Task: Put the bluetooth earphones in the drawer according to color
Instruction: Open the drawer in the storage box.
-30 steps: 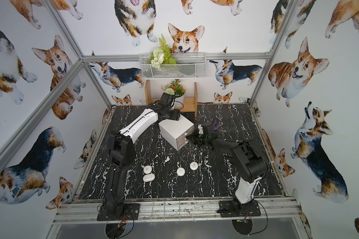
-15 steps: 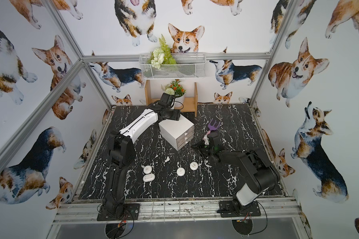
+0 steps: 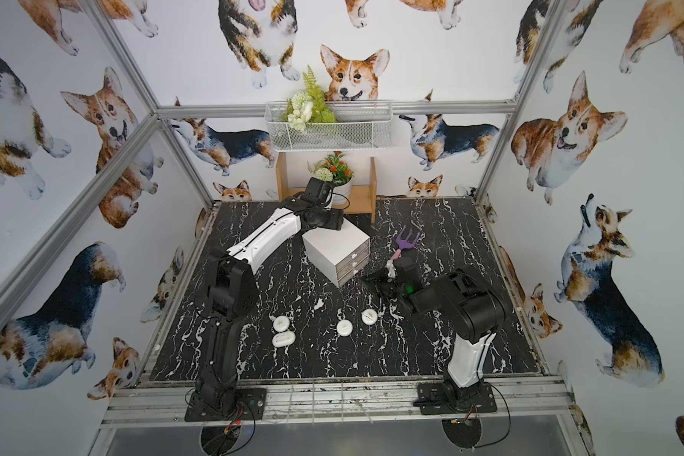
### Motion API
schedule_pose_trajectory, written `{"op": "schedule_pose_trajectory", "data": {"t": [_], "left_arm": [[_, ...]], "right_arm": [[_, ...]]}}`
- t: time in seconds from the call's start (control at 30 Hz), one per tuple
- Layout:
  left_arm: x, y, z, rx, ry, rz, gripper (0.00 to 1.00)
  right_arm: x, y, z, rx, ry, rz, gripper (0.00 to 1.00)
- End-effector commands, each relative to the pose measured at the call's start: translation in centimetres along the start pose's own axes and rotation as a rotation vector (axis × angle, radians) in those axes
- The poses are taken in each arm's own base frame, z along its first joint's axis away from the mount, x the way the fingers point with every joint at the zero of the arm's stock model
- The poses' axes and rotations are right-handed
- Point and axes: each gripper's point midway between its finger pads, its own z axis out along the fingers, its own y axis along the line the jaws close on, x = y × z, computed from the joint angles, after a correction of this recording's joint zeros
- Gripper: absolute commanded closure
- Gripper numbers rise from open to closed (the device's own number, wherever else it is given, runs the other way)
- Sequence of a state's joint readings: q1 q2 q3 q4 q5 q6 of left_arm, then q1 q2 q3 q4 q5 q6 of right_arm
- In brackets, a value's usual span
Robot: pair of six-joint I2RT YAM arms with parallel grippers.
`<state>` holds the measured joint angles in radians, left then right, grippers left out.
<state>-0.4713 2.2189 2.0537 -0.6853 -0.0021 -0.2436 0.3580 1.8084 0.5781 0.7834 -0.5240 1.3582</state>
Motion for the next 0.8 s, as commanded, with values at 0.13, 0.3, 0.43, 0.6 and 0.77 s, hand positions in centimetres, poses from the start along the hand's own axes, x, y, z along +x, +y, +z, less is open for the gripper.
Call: {"op": "schedule_pose_trajectory", "data": {"t": [0.13, 0.3, 0.43, 0.6, 0.77], "left_arm": [[8.0, 0.1, 0.9, 0.006, 0.307, 0.011, 0.25], [8.2, 0.1, 1.1, 0.008, 0.311, 0.009, 0.25], [8.2, 0.1, 1.1, 0.01, 0.309, 0.009, 0.25], [8.2, 0.0, 1.2, 0.013, 0.309, 0.009, 0.25], [8.2, -0.1, 1.3, 0.017, 0.312, 0.01, 0.25]], "right_arm": [[-0.9, 1.7, 0.9, -0.073, -0.012, -0.009, 0.78], [-1.2, 1.7, 1.4, -0.079, -0.013, -0.005, 0.78], [-1.4, 1.7, 1.8, -0.081, -0.011, -0.002, 0.78], [-1.7, 1.7, 2.2, -0.078, -0.018, -0.002, 0.77], [-1.9, 1.6, 2.7, -0.08, -0.017, 0.002, 0.76]]}}
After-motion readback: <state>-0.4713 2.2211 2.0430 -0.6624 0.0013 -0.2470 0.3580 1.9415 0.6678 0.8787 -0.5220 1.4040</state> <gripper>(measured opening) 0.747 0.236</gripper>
